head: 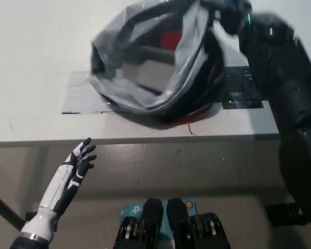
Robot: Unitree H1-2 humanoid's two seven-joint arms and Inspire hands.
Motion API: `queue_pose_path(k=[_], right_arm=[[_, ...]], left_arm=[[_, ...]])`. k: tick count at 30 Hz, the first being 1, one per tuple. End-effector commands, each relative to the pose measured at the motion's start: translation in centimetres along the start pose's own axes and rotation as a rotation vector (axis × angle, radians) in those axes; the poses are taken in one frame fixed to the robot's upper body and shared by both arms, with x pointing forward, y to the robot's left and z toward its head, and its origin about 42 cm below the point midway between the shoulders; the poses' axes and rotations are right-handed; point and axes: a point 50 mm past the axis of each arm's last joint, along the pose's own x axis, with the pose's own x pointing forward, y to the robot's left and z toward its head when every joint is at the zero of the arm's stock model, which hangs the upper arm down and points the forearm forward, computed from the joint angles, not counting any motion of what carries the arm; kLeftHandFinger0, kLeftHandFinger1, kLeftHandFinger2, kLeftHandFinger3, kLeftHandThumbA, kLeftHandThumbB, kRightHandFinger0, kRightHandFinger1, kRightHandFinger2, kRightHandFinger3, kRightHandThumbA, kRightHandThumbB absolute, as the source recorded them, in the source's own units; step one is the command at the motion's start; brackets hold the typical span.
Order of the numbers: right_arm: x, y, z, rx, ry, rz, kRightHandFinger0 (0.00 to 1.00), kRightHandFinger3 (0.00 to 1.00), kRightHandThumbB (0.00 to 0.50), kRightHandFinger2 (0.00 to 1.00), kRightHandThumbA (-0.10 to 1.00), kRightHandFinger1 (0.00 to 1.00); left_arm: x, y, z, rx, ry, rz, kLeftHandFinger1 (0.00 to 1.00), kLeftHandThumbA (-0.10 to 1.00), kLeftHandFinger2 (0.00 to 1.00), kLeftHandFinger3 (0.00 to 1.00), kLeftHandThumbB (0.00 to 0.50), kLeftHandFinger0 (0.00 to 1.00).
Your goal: Use the right hand to pick up a small rectangular container and put it into a plastic bag and lift the bag
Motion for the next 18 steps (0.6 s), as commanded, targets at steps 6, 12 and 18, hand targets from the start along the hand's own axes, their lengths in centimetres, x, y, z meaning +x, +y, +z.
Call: queue_pose_path(k=[6, 12, 18], right_arm=[[-2.5, 8.6, 15.2, -0.002, -0.201, 0.169, 0.00, 1.00, 0.154, 0.70, -0.10, 0.14], [-3.4, 11.0, 18.3, -0.044, -0.236, 0.171, 0.00, 1.00, 0.154, 0.69, -0.10, 0.14], [-3.8, 11.3, 19.8, -0.001, -0.252, 0.189, 0.00, 1.00, 0.136, 0.70, -0.10, 0.10]], left_arm=[[0.5, 0.7, 0.8, 0.027, -0.045, -0.005, 0.87, 1.00, 0.93, 1.00, 0.081, 0.84], [0.8, 0.7, 1.0, 0.037, -0.058, -0.011, 0.87, 1.00, 0.93, 1.00, 0.072, 0.83], [0.8, 0.7, 1.0, 0.038, -0.067, -0.015, 0.86, 1.00, 0.93, 1.00, 0.075, 0.83]])
